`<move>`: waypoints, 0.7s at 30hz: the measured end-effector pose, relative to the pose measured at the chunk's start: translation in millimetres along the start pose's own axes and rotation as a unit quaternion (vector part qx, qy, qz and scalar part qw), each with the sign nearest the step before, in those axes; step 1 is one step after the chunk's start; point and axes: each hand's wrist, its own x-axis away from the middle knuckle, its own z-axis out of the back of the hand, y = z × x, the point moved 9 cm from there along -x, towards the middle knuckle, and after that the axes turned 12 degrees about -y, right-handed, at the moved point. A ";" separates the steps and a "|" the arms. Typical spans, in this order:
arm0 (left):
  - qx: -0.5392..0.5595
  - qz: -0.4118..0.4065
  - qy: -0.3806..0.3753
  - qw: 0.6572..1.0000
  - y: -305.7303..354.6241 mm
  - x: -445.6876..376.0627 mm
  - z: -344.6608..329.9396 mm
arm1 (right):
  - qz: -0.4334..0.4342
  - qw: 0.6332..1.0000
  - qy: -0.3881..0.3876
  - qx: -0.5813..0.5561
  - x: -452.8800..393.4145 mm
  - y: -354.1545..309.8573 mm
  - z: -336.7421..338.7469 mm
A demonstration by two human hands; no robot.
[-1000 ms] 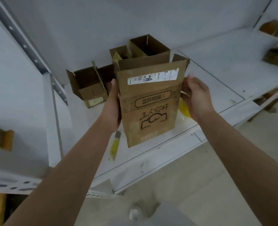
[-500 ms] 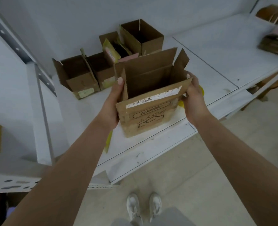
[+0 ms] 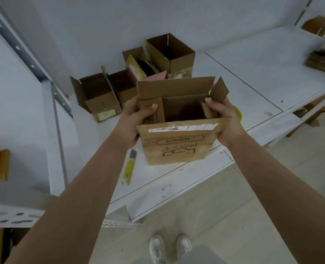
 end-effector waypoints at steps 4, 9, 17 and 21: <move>-0.030 -0.033 -0.017 0.999 4.6 -5.8 0.7 | 0.010 0.999 -0.001 0.052 -4.7 -4.6 1.3; -0.043 -0.073 -0.024 0.996 9.7 -8.6 0.4 | -0.005 0.996 -0.017 0.084 -9.4 -6.8 -0.2; -0.039 -0.060 0.008 0.997 5.9 -10.3 6.1 | -0.053 0.996 -0.002 -0.070 -2.5 16.4 2.3; -0.043 -0.054 0.021 0.997 3.6 -11.5 8.1 | -0.071 0.997 -0.011 -0.040 -3.3 18.3 0.5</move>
